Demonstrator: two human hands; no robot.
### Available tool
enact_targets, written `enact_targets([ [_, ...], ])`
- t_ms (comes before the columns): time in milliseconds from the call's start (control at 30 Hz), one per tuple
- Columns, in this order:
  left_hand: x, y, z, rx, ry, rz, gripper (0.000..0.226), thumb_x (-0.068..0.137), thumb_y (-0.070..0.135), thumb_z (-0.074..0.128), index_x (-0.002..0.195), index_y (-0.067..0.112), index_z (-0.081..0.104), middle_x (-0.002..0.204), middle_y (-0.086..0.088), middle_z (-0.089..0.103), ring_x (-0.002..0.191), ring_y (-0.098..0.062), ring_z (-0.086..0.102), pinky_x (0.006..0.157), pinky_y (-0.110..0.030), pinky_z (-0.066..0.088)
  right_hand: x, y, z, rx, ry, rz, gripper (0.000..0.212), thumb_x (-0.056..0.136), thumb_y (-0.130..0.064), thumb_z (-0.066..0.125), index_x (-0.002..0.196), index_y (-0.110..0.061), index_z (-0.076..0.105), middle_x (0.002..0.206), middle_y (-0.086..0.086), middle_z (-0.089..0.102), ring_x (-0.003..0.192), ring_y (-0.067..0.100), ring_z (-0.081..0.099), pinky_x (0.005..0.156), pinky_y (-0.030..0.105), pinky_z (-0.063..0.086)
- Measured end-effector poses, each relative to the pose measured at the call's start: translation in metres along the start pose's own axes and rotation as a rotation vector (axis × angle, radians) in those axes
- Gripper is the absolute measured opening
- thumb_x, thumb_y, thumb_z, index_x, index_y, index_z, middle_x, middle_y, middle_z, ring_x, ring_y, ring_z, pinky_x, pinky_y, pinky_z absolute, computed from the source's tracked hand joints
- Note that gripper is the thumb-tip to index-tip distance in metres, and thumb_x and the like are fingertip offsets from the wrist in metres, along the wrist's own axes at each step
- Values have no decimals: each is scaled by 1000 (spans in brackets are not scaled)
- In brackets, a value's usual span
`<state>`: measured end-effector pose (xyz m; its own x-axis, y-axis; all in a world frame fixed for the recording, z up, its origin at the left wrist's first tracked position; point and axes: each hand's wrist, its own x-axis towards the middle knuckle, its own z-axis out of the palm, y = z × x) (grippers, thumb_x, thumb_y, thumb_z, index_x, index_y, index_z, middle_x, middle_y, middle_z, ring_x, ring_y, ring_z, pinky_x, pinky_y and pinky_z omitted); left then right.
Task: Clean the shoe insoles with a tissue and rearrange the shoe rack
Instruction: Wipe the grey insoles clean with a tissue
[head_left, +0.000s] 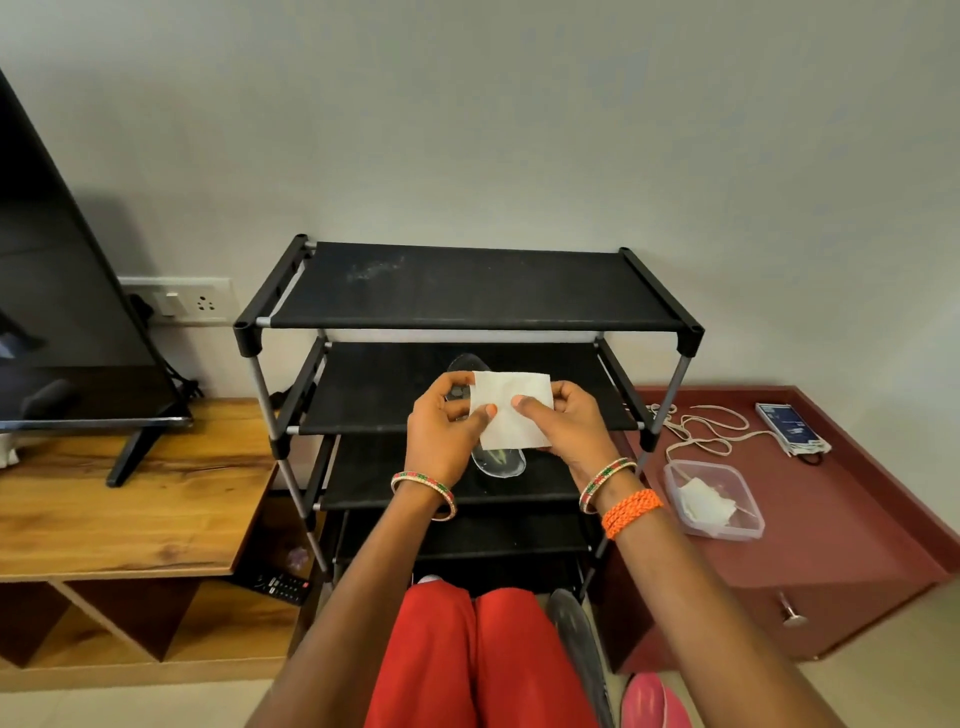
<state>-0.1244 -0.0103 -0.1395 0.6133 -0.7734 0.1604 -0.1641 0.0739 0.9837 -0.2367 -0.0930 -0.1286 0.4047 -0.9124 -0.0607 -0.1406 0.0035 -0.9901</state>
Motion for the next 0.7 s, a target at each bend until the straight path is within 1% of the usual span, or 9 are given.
enact_targets([
  [100,4,-6,-3,-63,-22,-70,30,85,5,65,106,17,47,92,-7,70,84,-15,69,60,-25,58,4,8,-1,104,-96,88,23,83,-7,67,103,-13,58,108,11,64,100,25,63,81,39,56],
  [167,6,-11,-7,-140,-29,-129,34,85,2,64,109,17,46,84,-2,69,75,-8,69,56,-20,55,5,13,-3,130,-121,56,19,81,2,65,92,-13,61,97,8,66,94,24,64,75,35,57],
  [233,8,-16,-11,-185,-60,-149,34,85,-2,62,110,17,51,85,-2,70,75,-8,69,59,-20,56,5,17,-4,143,-139,13,23,80,11,61,77,-12,62,82,5,66,83,20,65,67,29,57],
  [300,11,-22,-14,-162,-102,-108,24,85,-8,58,100,11,62,87,-4,70,78,-9,69,62,-19,55,8,20,-3,164,-165,26,28,81,15,55,71,-9,65,81,7,66,80,20,66,64,25,57],
  [400,14,-33,-14,-57,-104,-12,33,79,-21,51,74,5,70,85,-5,70,80,-10,69,66,-17,54,13,23,1,249,-173,133,29,84,14,48,70,-4,66,84,12,67,81,23,66,61,23,57],
  [533,21,-43,-16,156,-122,85,42,70,-26,41,64,1,71,87,-4,69,87,-8,65,77,-12,52,24,26,2,411,-175,295,34,85,-5,45,58,-5,65,69,11,67,73,23,66,64,29,56],
  [600,26,-45,-18,237,-158,130,41,72,-25,41,64,1,71,89,-4,69,87,-4,63,79,-9,50,30,27,4,294,-211,276,26,88,-11,53,67,-6,65,70,7,66,74,20,64,62,28,55],
  [667,31,-45,-18,234,-196,166,41,73,-24,43,65,5,71,92,-3,69,90,-6,63,82,-12,50,34,27,6,122,-283,244,6,85,-6,61,87,-3,66,81,7,64,78,18,62,61,26,55],
  [700,33,-45,-18,205,-204,173,41,74,-23,45,69,8,71,93,-3,69,92,-8,64,84,-15,51,37,28,6,43,-322,240,13,84,-3,62,97,-1,65,85,7,64,79,17,62,63,26,54],
])
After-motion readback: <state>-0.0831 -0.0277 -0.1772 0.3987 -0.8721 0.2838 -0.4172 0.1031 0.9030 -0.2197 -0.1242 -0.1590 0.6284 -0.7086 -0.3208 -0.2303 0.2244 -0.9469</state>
